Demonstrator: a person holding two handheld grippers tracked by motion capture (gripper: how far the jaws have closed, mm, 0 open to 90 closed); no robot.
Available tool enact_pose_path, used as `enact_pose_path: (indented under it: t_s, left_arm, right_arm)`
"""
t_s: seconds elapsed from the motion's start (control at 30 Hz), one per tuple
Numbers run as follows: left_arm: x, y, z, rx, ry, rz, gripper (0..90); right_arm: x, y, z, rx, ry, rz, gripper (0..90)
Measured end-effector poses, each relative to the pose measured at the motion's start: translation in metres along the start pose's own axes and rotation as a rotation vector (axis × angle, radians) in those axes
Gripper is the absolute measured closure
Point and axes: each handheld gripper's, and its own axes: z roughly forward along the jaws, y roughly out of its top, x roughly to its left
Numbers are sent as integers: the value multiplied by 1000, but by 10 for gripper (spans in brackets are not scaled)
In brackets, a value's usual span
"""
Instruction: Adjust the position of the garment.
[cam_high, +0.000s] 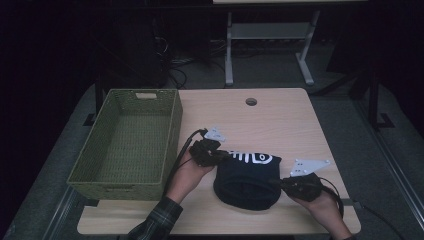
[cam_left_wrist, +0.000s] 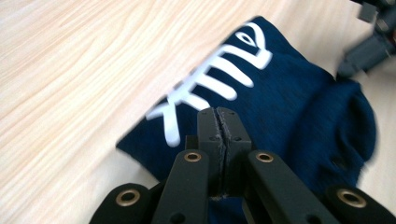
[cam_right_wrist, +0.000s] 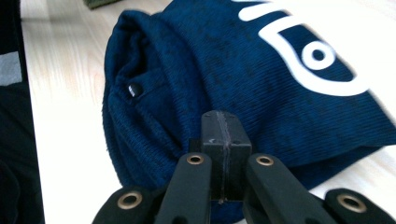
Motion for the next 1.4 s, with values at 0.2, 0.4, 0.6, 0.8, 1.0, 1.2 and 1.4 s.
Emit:
enact_pose_path:
  t_s: [0.2, 0.4, 0.6, 0.8, 1.0, 1.2, 1.4]
  left_arm:
    - [7, 1, 33, 66, 3, 5, 889]
    - [5, -3, 57, 135, 13, 34, 899]
    - [11, -1, 70, 173, 5, 56, 900]
    - [13, 0, 72, 157, 0, 47, 900]
    - [9, 0, 50, 103, -43, 10, 869]
    - [-3, -7, 28, 75, -52, -17, 769]
    - [-4, -24, 23, 105, -27, -33, 678]
  right_arm:
    - [7, -11, 11, 43, 37, 3, 898]
    - [17, -16, 22, 63, 78, 6, 900]
    - [30, -14, 34, 77, 88, -41, 900]
    - [43, -8, 45, 77, 98, -87, 900]
    - [44, -8, 39, 59, 76, -93, 872]
    - [39, -7, 18, -14, 38, -57, 744]
    - [26, -12, -4, -69, -78, -2, 538]
